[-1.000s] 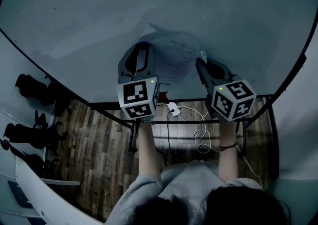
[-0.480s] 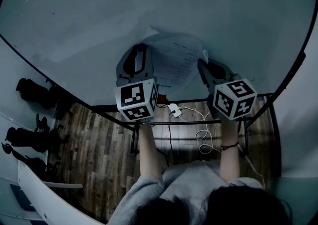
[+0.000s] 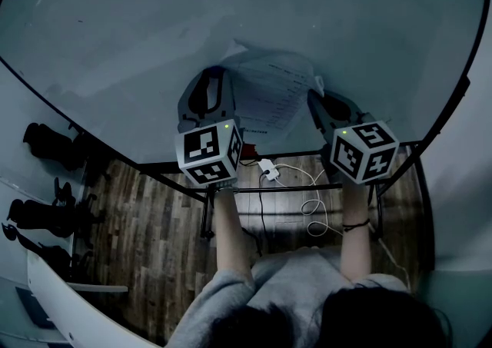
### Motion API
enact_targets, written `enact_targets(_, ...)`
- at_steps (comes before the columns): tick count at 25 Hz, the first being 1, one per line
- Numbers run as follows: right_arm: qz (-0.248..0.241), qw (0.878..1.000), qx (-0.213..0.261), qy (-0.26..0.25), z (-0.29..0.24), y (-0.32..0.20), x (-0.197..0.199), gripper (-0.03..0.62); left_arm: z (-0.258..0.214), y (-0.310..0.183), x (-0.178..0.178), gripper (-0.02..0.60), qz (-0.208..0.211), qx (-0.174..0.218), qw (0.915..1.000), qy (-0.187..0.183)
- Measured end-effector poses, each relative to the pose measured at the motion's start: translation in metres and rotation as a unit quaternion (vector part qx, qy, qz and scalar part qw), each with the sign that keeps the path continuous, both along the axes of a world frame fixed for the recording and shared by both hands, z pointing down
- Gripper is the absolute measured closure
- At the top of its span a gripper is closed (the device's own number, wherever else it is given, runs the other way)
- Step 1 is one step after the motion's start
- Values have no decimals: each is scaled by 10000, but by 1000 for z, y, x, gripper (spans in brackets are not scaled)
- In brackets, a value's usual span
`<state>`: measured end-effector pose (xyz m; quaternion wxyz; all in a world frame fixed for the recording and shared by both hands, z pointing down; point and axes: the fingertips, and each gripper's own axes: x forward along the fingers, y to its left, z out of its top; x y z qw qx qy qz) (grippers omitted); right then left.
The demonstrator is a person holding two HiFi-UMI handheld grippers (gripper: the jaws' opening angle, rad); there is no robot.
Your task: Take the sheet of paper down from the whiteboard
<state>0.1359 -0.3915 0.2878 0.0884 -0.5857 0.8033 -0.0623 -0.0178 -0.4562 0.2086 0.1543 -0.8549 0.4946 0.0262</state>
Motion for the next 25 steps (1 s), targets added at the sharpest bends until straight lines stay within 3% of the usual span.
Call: enact_targets(25, 112, 9999, 6, -99, 11, 18, 30, 593, 10, 8, 5, 454, 233, -165, 9986, 440)
